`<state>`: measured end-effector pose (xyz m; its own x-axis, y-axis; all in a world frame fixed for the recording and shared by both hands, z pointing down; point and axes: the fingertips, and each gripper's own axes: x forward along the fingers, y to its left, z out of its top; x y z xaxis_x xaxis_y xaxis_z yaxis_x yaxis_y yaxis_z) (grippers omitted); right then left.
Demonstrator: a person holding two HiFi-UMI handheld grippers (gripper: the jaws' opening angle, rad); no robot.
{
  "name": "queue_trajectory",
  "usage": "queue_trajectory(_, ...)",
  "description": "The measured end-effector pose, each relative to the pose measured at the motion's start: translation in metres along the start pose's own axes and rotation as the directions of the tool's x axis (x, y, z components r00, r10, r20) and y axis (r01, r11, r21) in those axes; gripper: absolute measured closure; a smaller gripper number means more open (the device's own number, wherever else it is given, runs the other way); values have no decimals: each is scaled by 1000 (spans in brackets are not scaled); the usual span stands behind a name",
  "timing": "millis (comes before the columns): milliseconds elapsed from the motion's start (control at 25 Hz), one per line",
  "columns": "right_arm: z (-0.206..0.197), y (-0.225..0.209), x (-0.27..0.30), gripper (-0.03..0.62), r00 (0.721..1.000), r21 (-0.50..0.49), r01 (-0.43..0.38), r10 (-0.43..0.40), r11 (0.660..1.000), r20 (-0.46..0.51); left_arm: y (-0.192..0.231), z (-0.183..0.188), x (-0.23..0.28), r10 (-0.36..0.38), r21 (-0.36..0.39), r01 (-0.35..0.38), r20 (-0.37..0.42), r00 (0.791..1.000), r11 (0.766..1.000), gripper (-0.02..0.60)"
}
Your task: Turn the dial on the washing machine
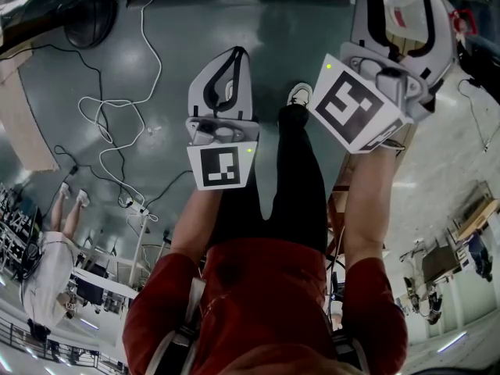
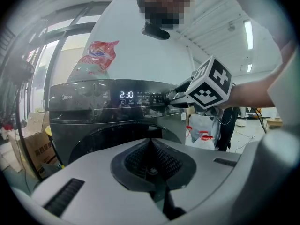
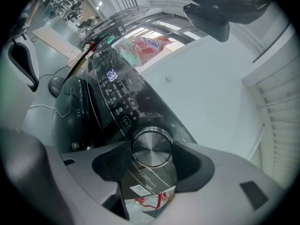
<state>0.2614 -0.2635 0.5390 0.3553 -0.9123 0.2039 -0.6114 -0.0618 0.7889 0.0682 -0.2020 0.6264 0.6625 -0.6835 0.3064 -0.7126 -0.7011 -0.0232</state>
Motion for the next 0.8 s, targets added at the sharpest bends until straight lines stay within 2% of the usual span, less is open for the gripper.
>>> queue_trajectory(280,2,0,1,299,1000,35,-2,1,999,16,4,5,1,4,-3,-4,2,1000,1000,572)
queue_trajectory(520,-2,5,-6,287,1000,48,-14,14,999,-6,7,9,-4,7,2,-7,5,1000,1000,572)
queue_trajectory(800,-3,25,-50,290,993,117,-103,109,988,-52,9,29,-33,25,-24,-25,2,1000,999,572)
